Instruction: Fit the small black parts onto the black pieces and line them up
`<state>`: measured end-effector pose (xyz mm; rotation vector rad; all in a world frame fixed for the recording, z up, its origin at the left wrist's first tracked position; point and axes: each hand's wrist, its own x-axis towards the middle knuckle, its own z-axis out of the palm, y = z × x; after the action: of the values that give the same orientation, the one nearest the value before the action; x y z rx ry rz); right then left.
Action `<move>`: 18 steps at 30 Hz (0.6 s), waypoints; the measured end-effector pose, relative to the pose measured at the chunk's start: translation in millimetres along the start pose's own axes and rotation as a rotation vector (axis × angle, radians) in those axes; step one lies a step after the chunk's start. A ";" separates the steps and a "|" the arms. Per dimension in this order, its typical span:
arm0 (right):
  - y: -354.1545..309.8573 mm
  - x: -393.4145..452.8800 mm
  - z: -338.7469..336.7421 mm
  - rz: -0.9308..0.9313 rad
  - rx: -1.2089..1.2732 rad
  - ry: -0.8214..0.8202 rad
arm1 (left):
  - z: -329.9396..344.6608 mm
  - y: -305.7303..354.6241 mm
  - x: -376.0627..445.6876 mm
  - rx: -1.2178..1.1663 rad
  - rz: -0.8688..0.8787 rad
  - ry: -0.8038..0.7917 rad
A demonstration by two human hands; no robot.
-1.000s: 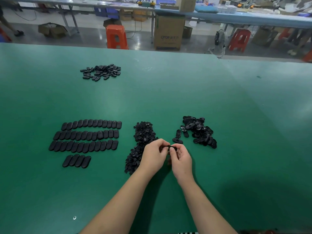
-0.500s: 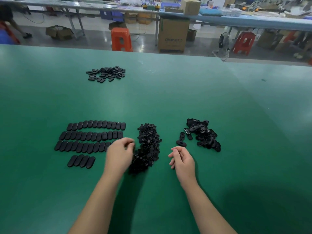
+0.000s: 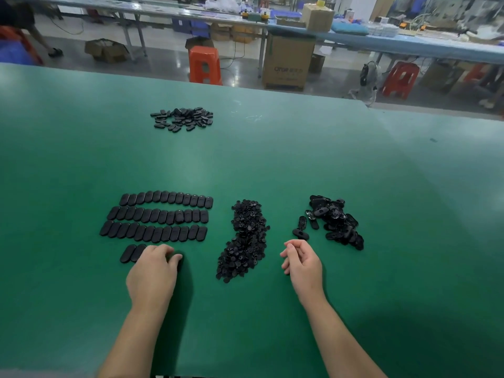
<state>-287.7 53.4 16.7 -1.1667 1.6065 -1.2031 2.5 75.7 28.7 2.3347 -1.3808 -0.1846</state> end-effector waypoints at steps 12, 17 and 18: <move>0.2 -1.4 0.1 -0.007 -0.052 -0.005 | 2.9 -5.4 5.3 -0.192 0.075 0.155; -0.5 -0.7 2.2 -0.011 -0.086 0.001 | 29.6 44.0 -8.1 -0.438 0.253 -0.078; -0.7 -0.8 2.6 -0.014 -0.095 0.000 | 35.3 53.3 -7.8 -0.419 0.290 -0.102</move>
<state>-284.9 53.5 16.9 -1.2392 1.6732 -1.1465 -55.7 50.0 18.4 1.7864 -1.5380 -0.4621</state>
